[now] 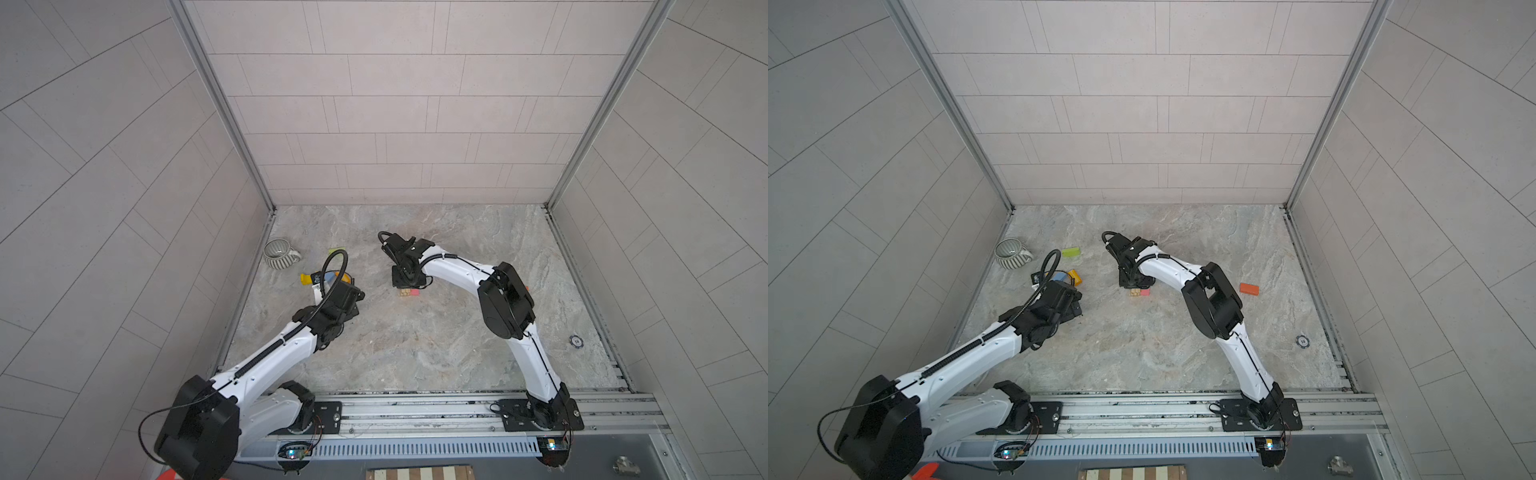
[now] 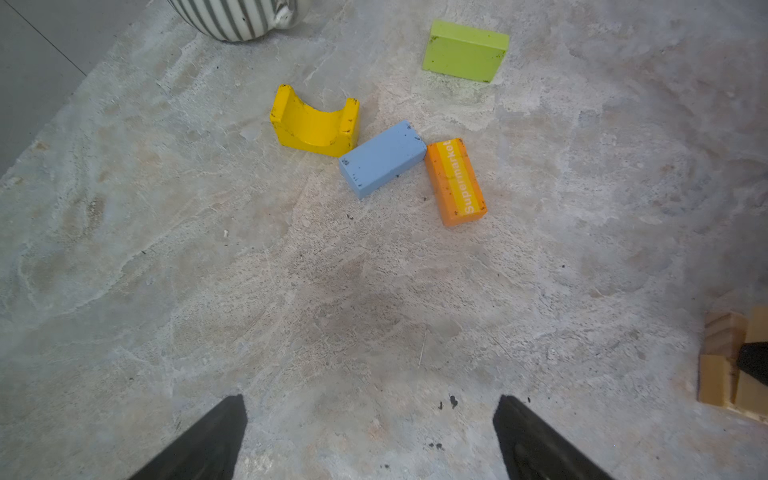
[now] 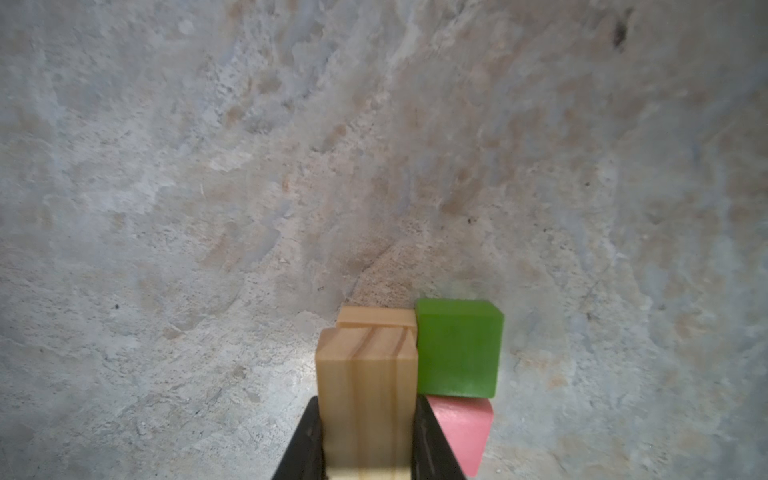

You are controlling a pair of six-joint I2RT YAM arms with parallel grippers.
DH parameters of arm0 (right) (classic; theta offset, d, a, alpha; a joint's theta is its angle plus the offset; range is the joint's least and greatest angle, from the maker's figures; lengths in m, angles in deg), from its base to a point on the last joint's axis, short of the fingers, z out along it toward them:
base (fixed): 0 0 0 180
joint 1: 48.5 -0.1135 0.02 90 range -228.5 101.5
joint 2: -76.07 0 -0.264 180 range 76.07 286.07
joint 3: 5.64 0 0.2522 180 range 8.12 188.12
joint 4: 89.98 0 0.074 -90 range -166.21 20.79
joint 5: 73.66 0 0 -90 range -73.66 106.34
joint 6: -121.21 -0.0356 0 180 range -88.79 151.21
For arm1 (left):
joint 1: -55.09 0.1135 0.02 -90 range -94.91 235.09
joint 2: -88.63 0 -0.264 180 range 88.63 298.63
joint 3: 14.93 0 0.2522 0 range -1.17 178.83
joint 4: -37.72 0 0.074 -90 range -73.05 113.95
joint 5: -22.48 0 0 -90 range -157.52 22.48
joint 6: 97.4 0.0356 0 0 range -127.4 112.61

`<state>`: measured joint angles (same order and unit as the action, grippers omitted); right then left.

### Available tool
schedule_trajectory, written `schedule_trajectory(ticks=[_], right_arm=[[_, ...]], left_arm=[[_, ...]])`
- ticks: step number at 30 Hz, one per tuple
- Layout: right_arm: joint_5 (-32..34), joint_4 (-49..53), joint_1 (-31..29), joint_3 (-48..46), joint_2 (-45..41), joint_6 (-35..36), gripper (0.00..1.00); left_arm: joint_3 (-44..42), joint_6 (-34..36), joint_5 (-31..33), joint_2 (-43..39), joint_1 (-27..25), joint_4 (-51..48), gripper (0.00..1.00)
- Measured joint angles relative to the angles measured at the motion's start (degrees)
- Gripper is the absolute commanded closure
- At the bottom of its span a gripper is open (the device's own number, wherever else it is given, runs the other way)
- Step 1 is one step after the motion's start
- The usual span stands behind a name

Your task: Build the wood block tower

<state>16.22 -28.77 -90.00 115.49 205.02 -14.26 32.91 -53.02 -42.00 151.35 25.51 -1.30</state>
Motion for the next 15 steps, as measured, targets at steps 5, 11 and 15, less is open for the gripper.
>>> schedule_trajectory(ticks=[5,11,15], right_arm=[[-0.1,0.0,-0.2,0.0,0.0,0.0,0.73],[-0.2,0.1,-0.2,0.0,0.0,0.4,0.64],[-0.3,0.4,-0.2,0.0,0.0,0.5,0.58]], left_arm=[[0.0,0.0,-0.1,0.0,0.0,0.1,0.0],[0.0,0.0,-0.3,0.0,0.0,0.1,0.0],[0.0,0.1,-0.7,0.1,0.0,0.1,0.0]])
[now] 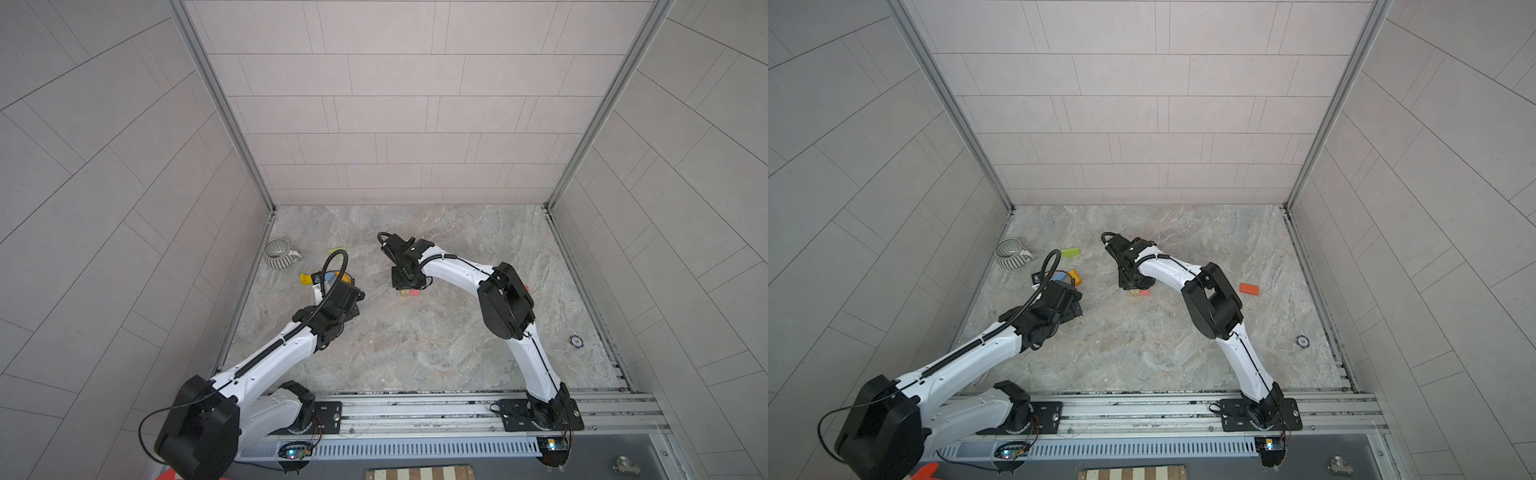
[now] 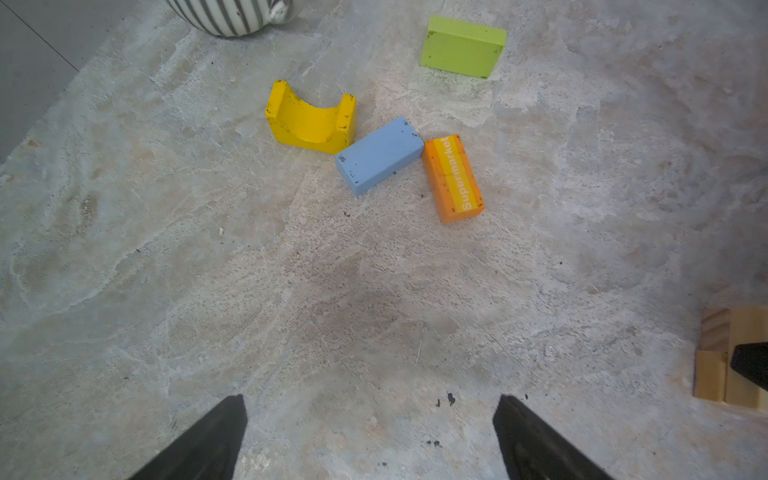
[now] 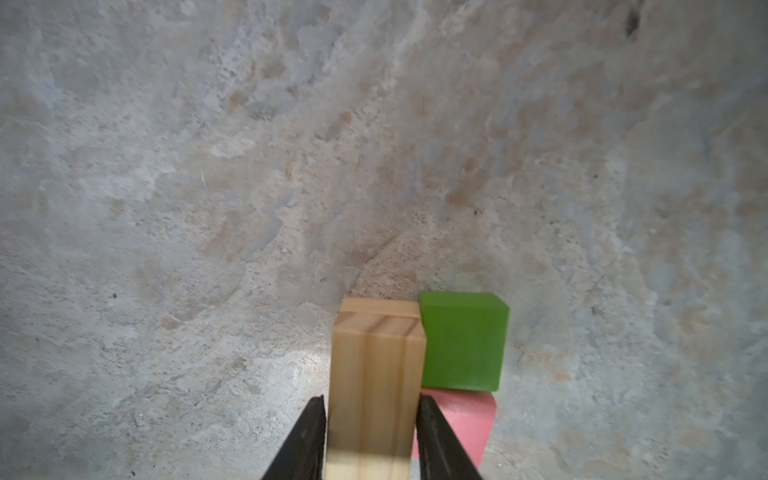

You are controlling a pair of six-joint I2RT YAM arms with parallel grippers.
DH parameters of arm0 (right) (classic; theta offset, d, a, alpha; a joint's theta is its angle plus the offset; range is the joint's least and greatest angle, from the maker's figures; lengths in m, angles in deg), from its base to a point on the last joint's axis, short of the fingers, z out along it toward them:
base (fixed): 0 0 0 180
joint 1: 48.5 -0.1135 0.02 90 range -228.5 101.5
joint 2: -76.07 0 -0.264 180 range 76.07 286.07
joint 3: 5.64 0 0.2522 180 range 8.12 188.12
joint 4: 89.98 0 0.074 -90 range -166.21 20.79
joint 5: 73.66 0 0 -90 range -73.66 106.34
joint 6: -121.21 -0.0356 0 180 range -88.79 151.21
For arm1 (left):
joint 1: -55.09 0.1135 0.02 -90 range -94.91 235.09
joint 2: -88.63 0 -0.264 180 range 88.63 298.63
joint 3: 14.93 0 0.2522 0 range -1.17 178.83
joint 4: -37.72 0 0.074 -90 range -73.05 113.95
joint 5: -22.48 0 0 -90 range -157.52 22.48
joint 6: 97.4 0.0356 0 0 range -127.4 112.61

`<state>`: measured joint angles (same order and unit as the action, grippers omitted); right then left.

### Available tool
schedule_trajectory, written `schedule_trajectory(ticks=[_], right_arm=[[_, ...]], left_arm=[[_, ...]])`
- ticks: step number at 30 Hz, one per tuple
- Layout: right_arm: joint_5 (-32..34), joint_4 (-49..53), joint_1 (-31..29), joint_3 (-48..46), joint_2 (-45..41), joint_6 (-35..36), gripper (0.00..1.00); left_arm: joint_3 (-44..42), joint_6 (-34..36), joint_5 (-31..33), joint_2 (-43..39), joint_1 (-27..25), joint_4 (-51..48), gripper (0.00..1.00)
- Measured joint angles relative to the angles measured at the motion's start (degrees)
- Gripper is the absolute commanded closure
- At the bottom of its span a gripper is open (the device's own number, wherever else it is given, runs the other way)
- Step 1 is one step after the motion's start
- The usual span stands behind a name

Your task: Build the wood block tower

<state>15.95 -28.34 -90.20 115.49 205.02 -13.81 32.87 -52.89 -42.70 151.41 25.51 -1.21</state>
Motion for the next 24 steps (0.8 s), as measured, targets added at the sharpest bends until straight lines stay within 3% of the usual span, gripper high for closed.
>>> schedule_trajectory(ticks=[14,24], right_arm=[[-0.3,-0.5,0.4,-1.0,-1.3,1.5,0.51],[-3.3,-7.1,6.3,-17.8,-19.0,1.8,0.55]], left_arm=[[-0.9,5.0,-4.4,-1.2,0.1,0.4,0.0],[-0.9,9.0,-12.3,-5.7,-0.7,0.9,0.0]])
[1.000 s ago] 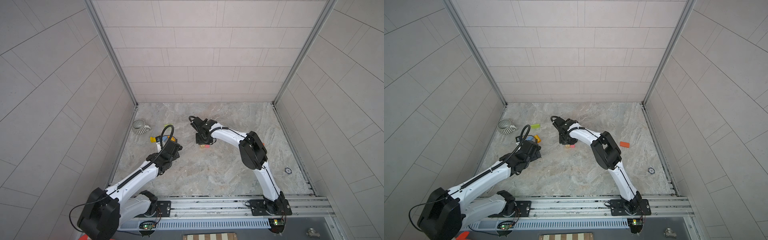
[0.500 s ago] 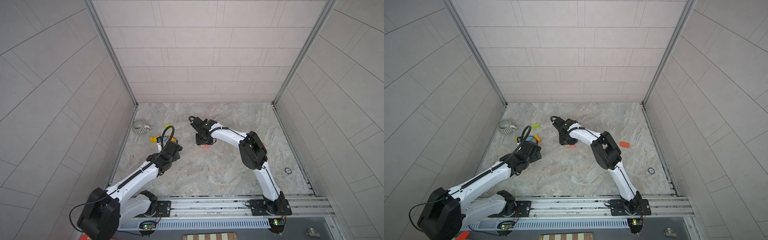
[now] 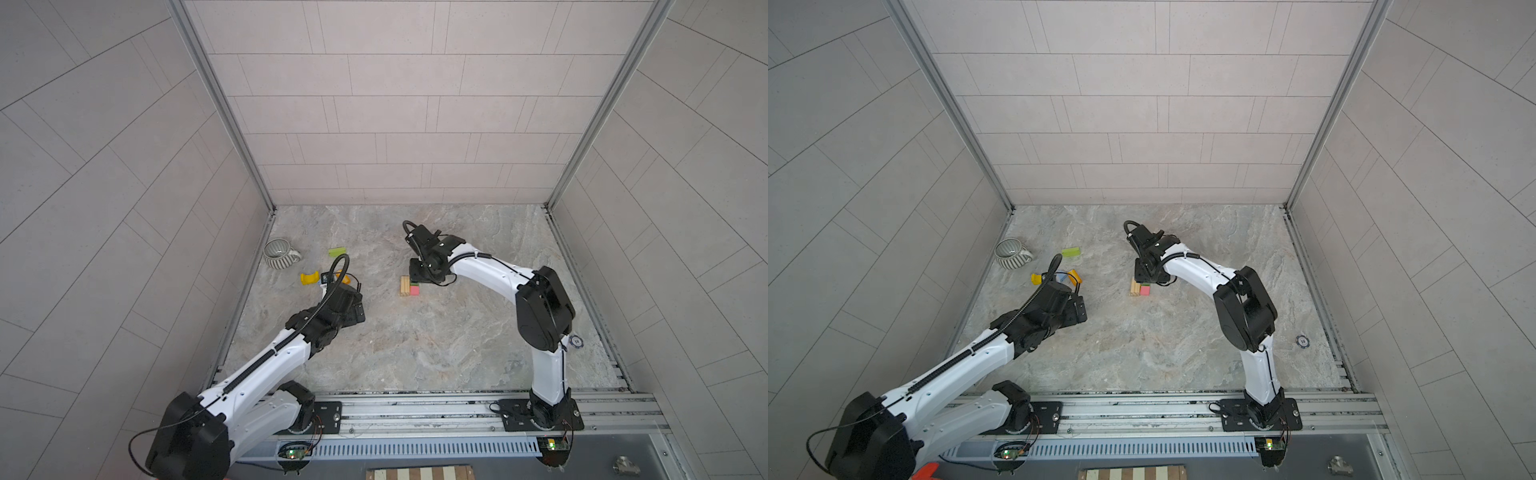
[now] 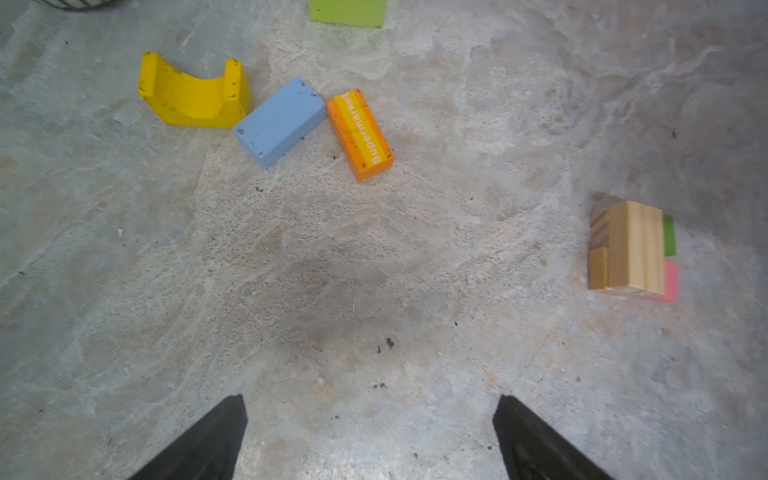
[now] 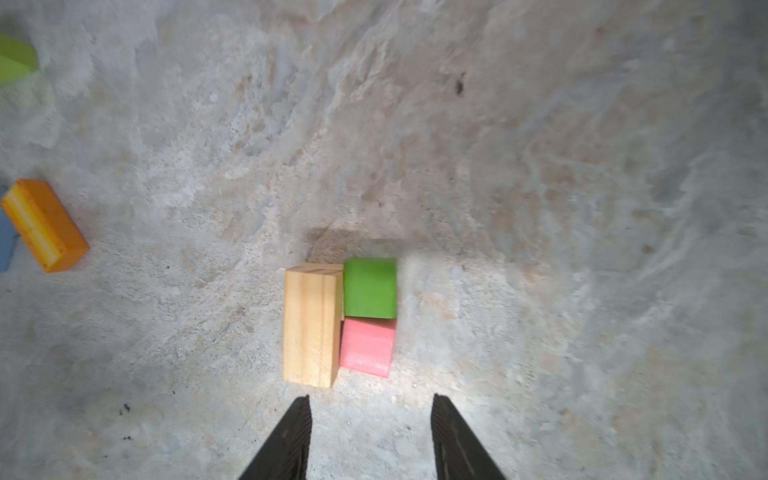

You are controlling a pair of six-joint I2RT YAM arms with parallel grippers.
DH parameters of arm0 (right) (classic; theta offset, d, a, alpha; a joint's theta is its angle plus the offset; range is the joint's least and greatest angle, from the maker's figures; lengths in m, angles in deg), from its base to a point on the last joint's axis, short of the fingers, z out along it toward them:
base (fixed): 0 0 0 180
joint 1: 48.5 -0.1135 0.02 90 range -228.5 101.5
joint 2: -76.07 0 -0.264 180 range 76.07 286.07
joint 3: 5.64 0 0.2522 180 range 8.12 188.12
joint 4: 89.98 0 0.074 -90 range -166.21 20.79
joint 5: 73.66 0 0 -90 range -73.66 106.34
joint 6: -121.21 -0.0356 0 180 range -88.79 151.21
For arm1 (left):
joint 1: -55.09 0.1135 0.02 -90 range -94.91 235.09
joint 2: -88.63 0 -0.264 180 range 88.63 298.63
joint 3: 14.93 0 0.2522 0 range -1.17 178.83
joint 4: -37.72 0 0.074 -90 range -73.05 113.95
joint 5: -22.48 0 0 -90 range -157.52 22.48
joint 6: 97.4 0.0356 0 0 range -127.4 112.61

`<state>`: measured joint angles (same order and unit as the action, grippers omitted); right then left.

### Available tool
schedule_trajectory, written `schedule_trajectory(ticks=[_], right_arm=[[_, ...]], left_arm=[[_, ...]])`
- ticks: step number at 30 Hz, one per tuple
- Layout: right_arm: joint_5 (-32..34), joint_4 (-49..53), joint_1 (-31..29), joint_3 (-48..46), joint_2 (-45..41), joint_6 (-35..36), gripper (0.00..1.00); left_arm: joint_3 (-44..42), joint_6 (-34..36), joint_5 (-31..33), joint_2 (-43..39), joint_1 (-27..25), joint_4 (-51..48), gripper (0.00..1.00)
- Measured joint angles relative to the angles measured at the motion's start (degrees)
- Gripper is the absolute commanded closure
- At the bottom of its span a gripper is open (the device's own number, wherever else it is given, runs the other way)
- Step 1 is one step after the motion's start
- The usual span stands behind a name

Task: Build the wood block tower
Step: 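Withdraw the right gripper while the left gripper moves toward the orange block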

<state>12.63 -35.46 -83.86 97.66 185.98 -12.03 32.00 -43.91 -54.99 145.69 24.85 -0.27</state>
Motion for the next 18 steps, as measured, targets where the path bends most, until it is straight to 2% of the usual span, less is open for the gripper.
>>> schedule_trajectory(ticks=[3,7,14,18], right_arm=[[-0.8,-2.8,3.3,-6.6,-6.1,0.0,0.59],[-2.4,-5.9,8.6,-16.7,-14.1,0.0,0.58],[-7.1,-11.8,24.4,-34.8,-26.8,0.2,0.57],[-9.9,-14.7,31.9,-42.0,-30.8,0.1,0.58]], left_arm=[[0.1,0.3,-0.8,-0.2,-1.8,-0.1,0.0],[1.6,0.5,-0.8,1.8,-4.4,-1.1,0.0],[7.5,0.3,0.6,8.2,-9.0,-1.7,0.0],[10.6,0.0,1.7,11.7,-10.5,-1.8,0.0]])
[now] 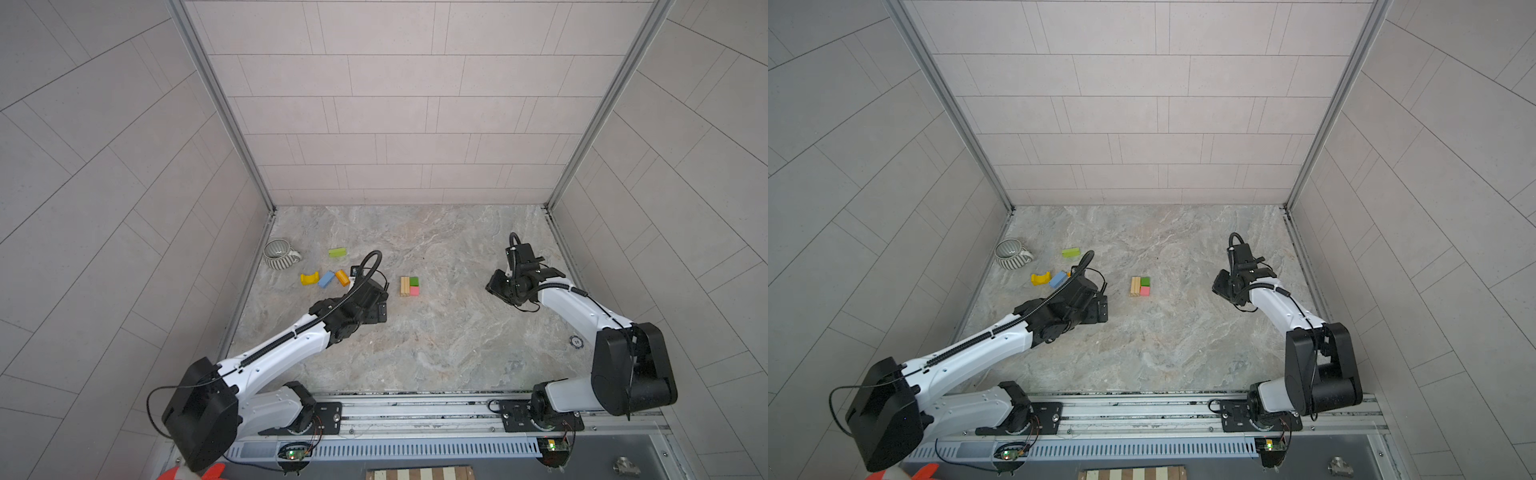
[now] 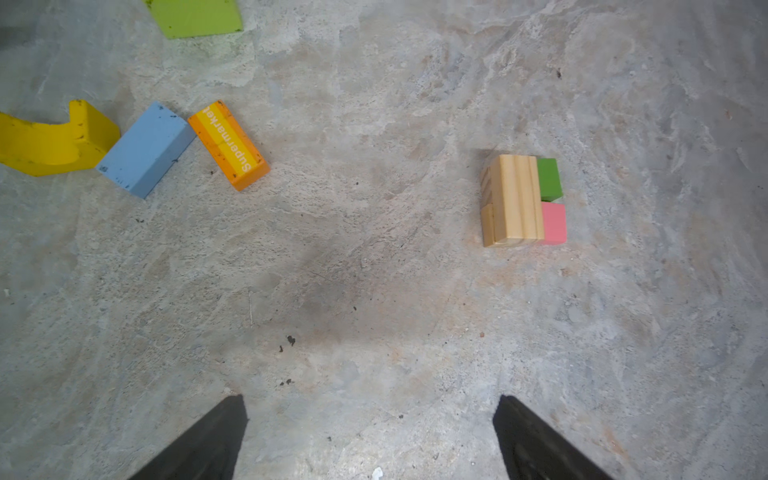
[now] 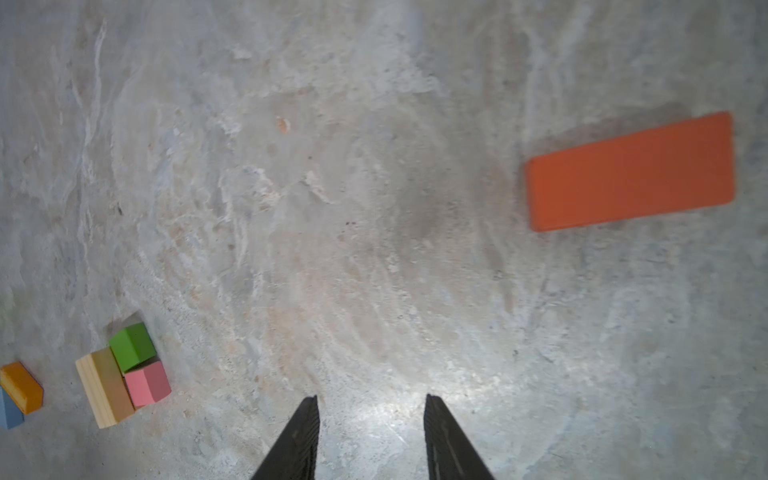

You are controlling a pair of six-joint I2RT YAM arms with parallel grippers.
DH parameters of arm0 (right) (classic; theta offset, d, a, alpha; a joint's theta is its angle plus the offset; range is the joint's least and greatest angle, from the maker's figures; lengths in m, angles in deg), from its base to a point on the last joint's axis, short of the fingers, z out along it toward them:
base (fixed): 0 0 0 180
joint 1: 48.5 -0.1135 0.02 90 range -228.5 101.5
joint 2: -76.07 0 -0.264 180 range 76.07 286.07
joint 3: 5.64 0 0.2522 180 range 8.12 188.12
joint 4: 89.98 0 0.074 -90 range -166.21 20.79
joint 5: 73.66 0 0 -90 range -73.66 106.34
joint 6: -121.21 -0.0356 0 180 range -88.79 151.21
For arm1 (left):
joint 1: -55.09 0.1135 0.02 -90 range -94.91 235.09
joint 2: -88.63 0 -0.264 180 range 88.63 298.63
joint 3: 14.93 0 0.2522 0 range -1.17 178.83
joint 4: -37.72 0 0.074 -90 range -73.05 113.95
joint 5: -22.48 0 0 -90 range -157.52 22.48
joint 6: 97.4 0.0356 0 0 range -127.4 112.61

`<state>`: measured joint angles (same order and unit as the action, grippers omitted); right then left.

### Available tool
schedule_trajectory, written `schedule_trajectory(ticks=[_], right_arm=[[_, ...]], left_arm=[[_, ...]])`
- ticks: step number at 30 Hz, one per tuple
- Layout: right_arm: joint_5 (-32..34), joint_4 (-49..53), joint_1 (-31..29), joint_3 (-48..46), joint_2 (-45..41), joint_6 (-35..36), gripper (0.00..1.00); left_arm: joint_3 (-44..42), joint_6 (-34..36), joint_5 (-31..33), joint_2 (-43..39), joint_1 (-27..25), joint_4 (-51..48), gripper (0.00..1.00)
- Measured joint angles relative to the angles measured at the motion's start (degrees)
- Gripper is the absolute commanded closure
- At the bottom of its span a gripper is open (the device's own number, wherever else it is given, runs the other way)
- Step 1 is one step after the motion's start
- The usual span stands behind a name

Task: Build the wood block tower
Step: 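Withdraw the right gripper while the left gripper moves toward the orange block, then lower the left gripper onto the orange 'Supermarket' block and close on it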

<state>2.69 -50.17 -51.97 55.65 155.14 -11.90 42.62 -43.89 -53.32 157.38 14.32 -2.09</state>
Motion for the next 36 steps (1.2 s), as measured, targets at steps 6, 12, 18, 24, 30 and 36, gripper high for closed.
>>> schedule_trajectory(ticks=[6,12,18,24,30,36], right_arm=[[-4.0,-2.7,4.9,-3.5,-0.5,1.1,0.54],[-8.4,-8.2,4.9,-4.5,-0.5,2.4,0.43],[-14.8,-14.9,4.9,-6.0,-1.3,2.6,0.01],[-18.9,-19.9,4.6,-6.9,-4.0,2.0,0.01],[-21.1,-25.8,2.4,-11.5,-6.9,-0.7,0.01],[-24.2,-30.5,1.0,-14.3,-7.2,-4.2,0.01]], left_arm=[[5.3,-0.2,3.8,4.9,0.4,-2.0,0.06],[13.4,-1.9,-0.5,11.7,10.7,-5.8,0.1],[20.5,-1.1,-3.0,19.7,16.9,-11.6,0.1],[23.2,-0.5,-3.7,25.7,19.5,-13.9,0.13],[25.6,-0.6,-3.7,30.8,21.8,-14.4,0.18],[27.9,-0.9,-3.5,34.5,23.6,-13.8,0.21]])
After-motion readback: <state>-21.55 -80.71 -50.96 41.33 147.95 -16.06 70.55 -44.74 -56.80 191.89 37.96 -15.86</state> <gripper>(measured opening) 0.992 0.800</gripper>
